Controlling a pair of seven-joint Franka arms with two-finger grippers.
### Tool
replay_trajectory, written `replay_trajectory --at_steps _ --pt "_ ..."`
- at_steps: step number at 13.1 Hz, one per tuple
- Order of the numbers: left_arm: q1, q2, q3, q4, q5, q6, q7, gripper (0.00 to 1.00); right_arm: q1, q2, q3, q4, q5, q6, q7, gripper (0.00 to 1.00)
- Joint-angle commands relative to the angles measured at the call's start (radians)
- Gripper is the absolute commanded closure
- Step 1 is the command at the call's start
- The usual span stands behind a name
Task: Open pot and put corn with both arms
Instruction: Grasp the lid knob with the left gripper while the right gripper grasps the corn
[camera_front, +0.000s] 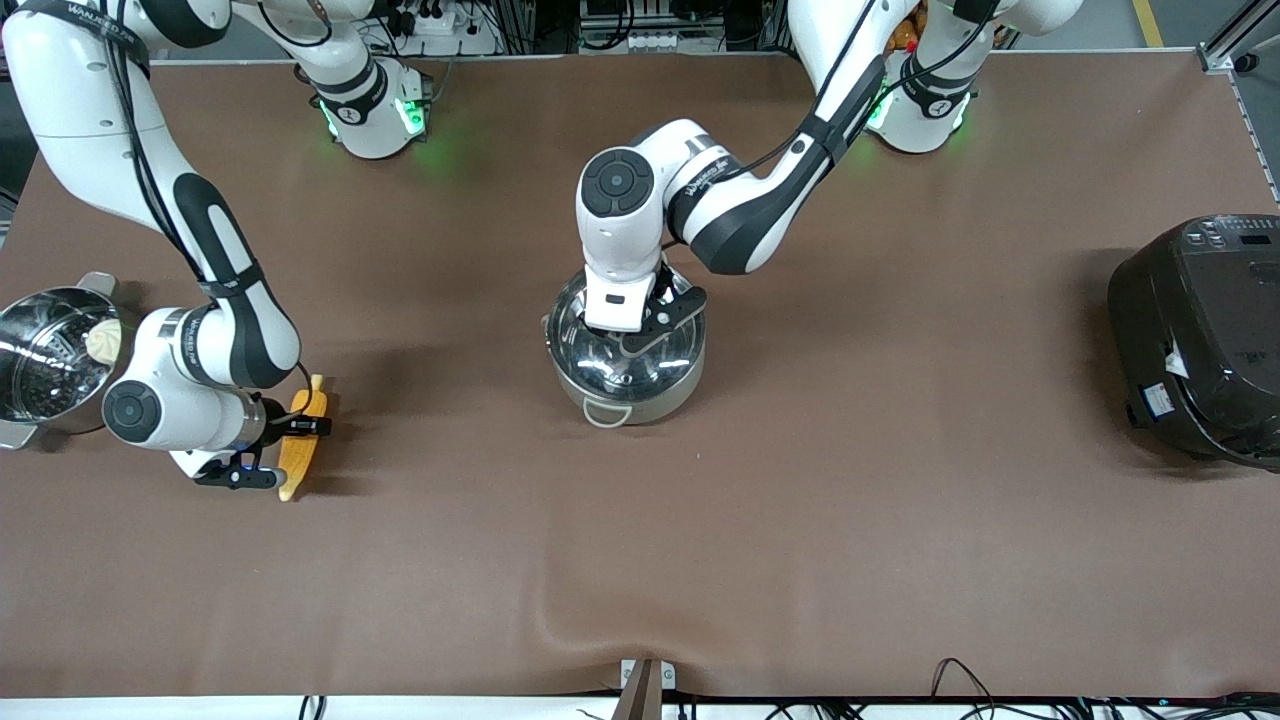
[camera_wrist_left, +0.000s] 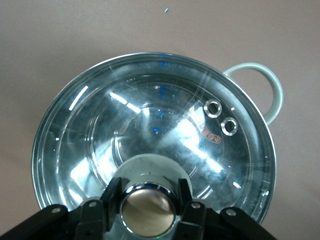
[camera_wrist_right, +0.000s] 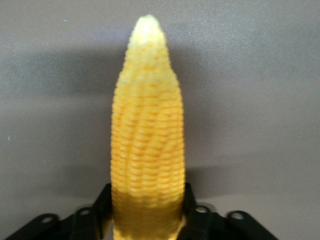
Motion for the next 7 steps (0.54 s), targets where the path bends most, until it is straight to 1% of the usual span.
replay_trajectory --at_steps 1,3,4,5,6,7 --pt "-0.012 0.015 0.009 0.021 0.022 -0.010 -0.030 1.00 0.006 0.013 0.004 0.019 -0.020 -0.001 0.018 1.00" --pt "-0.005 -0.008 0.009 0.021 0.024 -0.021 -0.027 1.00 0.010 0.003 0.004 0.022 -0.024 -0.014 0.009 1.00" --pt "-0.001 -0.037 0.012 0.017 0.029 -0.024 -0.024 1.00 0.015 -0.006 0.004 0.022 -0.024 -0.017 0.009 1.00" --pt "0.001 -0.063 0.018 0.000 0.057 -0.030 -0.024 1.00 0.016 -0.018 0.005 0.022 -0.024 -0.027 0.000 1.00" --pt "0.008 -0.104 0.018 -0.009 0.090 -0.064 -0.015 1.00 0.016 -0.049 0.005 0.022 -0.024 -0.059 -0.032 1.00" --pt "0.036 -0.133 0.018 -0.008 0.095 -0.111 0.009 1.00 0.021 -0.069 0.007 0.024 -0.024 -0.076 -0.048 1.00"
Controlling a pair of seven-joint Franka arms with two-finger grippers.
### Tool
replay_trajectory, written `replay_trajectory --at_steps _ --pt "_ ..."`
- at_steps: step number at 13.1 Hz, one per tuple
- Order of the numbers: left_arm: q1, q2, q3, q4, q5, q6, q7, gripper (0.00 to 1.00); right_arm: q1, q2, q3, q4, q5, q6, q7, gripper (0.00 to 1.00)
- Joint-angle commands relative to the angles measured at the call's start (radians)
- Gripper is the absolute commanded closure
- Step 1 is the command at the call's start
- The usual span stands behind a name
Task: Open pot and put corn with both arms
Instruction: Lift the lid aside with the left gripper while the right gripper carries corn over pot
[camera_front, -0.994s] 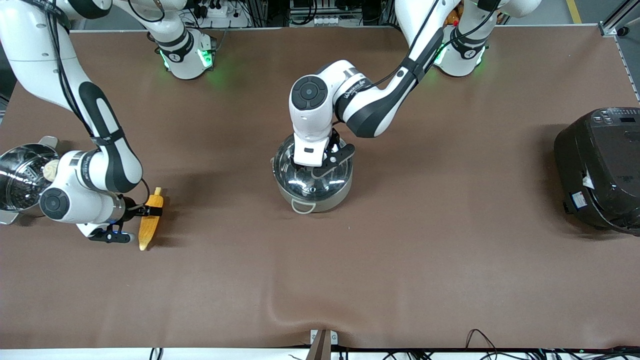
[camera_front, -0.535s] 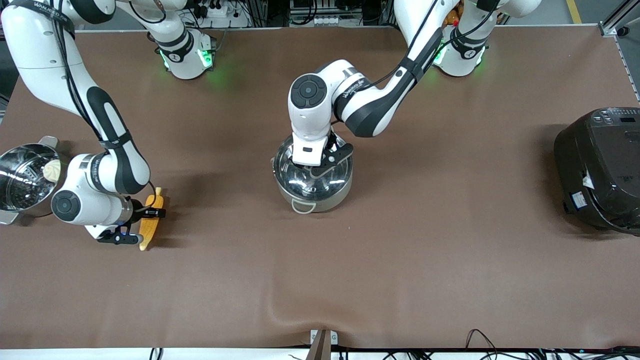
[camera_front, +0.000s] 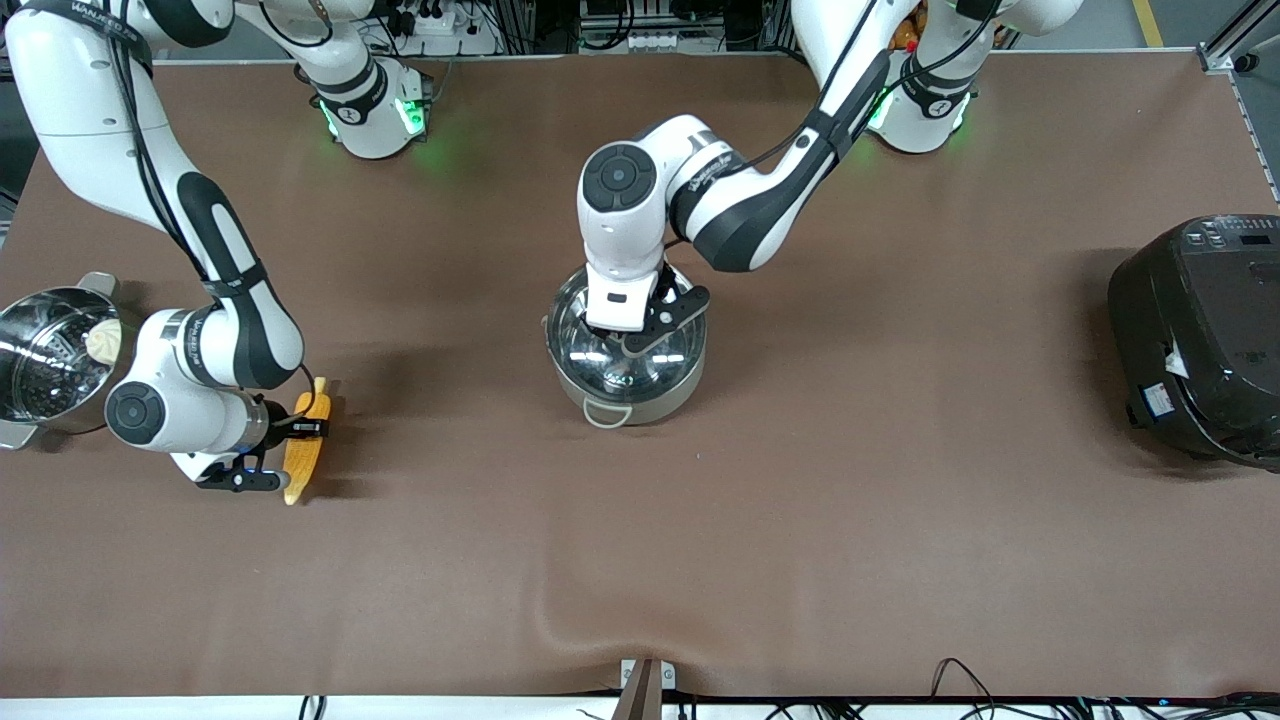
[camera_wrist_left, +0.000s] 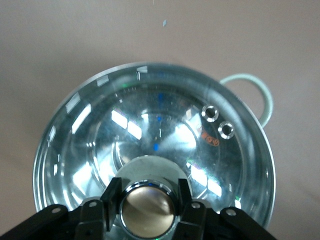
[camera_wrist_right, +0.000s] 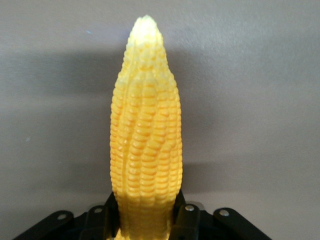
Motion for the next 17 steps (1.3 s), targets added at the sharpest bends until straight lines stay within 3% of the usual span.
replay_trajectory --at_steps 1,6,9,12,17 --pt "0.059 -0.135 0.010 -0.019 0.057 -0.120 0.066 1.00 0.011 -0.087 0.007 -0.002 -0.012 -0.068 -0.033 1.00" --pt "0.204 -0.270 0.002 -0.051 0.025 -0.226 0.288 1.00 0.147 -0.216 0.010 0.018 -0.009 -0.202 -0.033 1.00" --pt "0.349 -0.368 0.002 -0.166 -0.015 -0.229 0.520 1.00 0.270 -0.266 0.012 0.116 0.005 -0.392 -0.030 1.00" --pt "0.471 -0.376 0.002 -0.257 -0.022 -0.222 0.658 1.00 0.405 -0.288 0.018 0.239 0.006 -0.513 -0.027 1.00" --pt "0.533 -0.352 0.002 -0.517 -0.019 0.083 0.662 1.00 0.599 -0.251 0.018 0.293 -0.001 -0.494 -0.048 1.00"
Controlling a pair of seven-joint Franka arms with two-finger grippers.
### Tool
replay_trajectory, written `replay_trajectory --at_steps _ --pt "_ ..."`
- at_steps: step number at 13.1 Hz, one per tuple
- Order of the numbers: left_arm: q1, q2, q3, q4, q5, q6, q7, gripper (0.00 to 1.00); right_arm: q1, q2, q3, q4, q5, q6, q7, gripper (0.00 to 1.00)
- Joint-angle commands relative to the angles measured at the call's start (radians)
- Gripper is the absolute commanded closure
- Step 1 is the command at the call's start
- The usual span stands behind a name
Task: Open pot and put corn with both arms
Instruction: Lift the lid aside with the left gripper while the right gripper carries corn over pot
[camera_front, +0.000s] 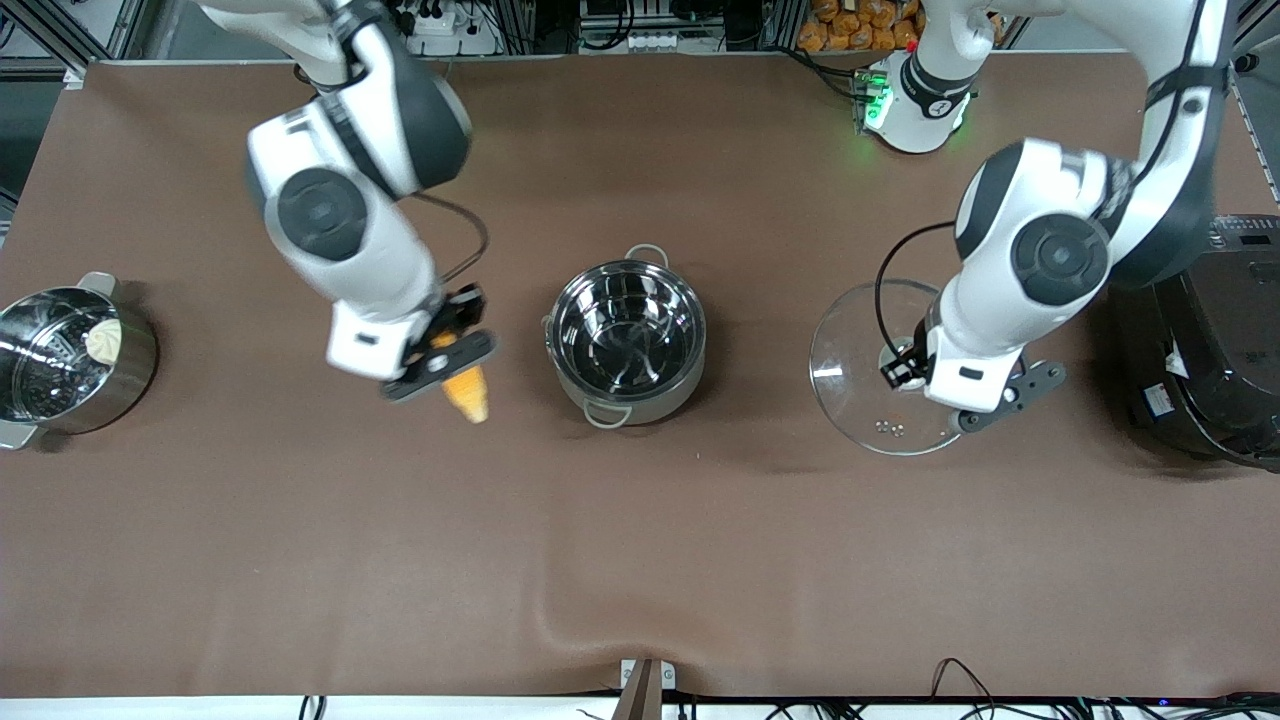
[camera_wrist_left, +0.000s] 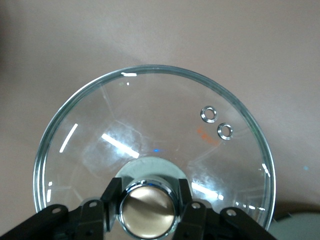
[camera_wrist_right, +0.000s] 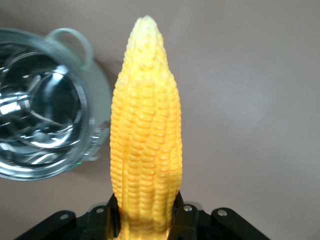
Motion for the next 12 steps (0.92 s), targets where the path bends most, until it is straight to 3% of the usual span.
replay_trajectory --at_steps 1,3,6,8,12 --pt "0.009 -0.012 -0.011 -0.132 -0.018 0.139 0.005 1.00 0.087 0.056 -0.009 0.034 -0.008 0.020 -0.043 1.00" --pt "0.029 -0.011 -0.011 -0.245 -0.013 0.301 0.005 1.00 0.141 0.104 -0.011 0.059 -0.014 0.049 -0.074 1.00" --pt "0.032 0.032 -0.007 -0.305 -0.006 0.376 0.005 1.00 0.198 0.171 -0.014 0.100 -0.022 0.053 -0.077 1.00" --pt "0.033 0.029 -0.004 -0.393 0.037 0.481 0.003 1.00 0.228 0.204 -0.014 0.120 -0.069 0.054 -0.077 1.00" --pt "0.069 0.051 -0.005 -0.447 0.085 0.581 0.003 1.00 0.299 0.252 -0.015 0.130 -0.164 0.095 -0.073 1.00"
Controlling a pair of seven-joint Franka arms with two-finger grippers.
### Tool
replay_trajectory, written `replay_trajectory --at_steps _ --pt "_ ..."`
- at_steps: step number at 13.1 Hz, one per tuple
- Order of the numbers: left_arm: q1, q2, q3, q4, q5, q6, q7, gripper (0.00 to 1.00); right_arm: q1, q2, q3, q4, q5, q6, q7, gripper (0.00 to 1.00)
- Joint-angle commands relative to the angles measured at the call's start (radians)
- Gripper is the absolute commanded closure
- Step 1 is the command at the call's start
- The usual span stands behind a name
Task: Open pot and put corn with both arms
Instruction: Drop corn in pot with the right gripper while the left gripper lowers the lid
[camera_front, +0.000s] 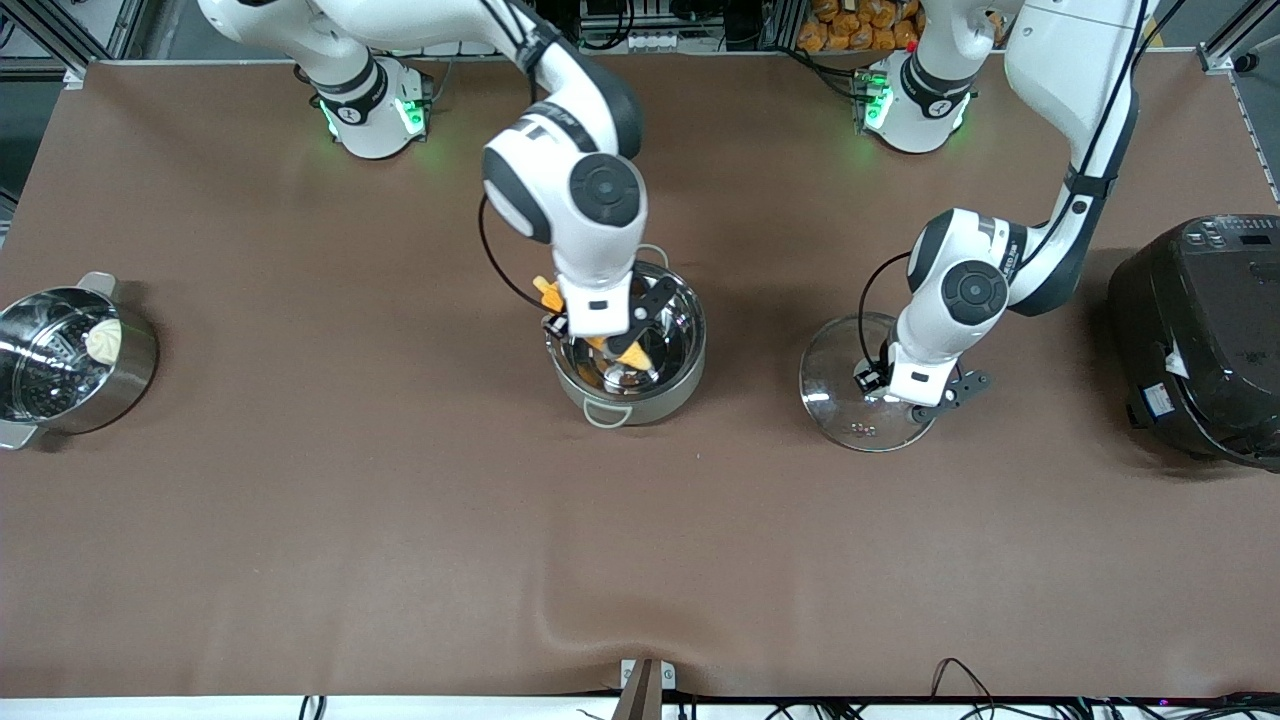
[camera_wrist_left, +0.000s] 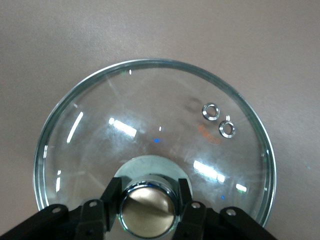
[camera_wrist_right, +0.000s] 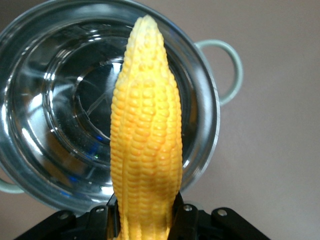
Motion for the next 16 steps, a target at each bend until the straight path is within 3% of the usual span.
replay_trajectory --at_steps 1,2,4,6,11,12,13,14,15,16 --pt "0.021 -0.010 -0.005 -0.024 0.054 0.027 0.003 1.00 0.045 0.051 -0.012 0.043 -0.058 0.030 -0.008 1.00" --pt "0.021 -0.006 -0.005 -0.023 0.054 0.027 0.004 1.00 0.053 0.059 -0.012 0.041 -0.075 0.034 -0.008 1.00" --pt "0.017 -0.003 -0.006 -0.012 0.056 0.021 0.000 0.01 0.059 0.074 -0.012 0.041 -0.089 0.040 -0.010 1.00" --pt "0.014 -0.021 -0.006 0.014 0.056 -0.005 -0.005 0.00 0.081 0.091 -0.012 0.036 -0.118 0.079 -0.008 1.00" --pt "0.020 -0.137 -0.012 0.193 0.054 -0.276 0.064 0.00 0.114 0.117 -0.012 0.032 -0.159 0.083 0.016 0.99" --pt "0.024 -0.176 -0.009 0.230 0.054 -0.354 0.084 0.00 0.114 0.119 -0.012 0.032 -0.161 0.083 0.044 0.91" --pt "0.038 -0.208 -0.005 0.277 0.054 -0.423 0.136 0.00 0.116 0.120 -0.012 0.032 -0.162 0.083 0.055 0.82" --pt "0.058 -0.219 -0.003 0.346 0.053 -0.488 0.229 0.00 0.116 0.120 -0.012 0.032 -0.163 0.083 0.056 0.63" --pt "0.086 -0.219 -0.006 0.427 0.039 -0.574 0.283 0.00 0.116 0.120 -0.012 0.032 -0.164 0.083 0.056 0.16" --pt "0.089 -0.221 -0.008 0.484 0.039 -0.647 0.309 0.00 0.114 0.119 -0.012 0.032 -0.164 0.084 0.056 0.00"
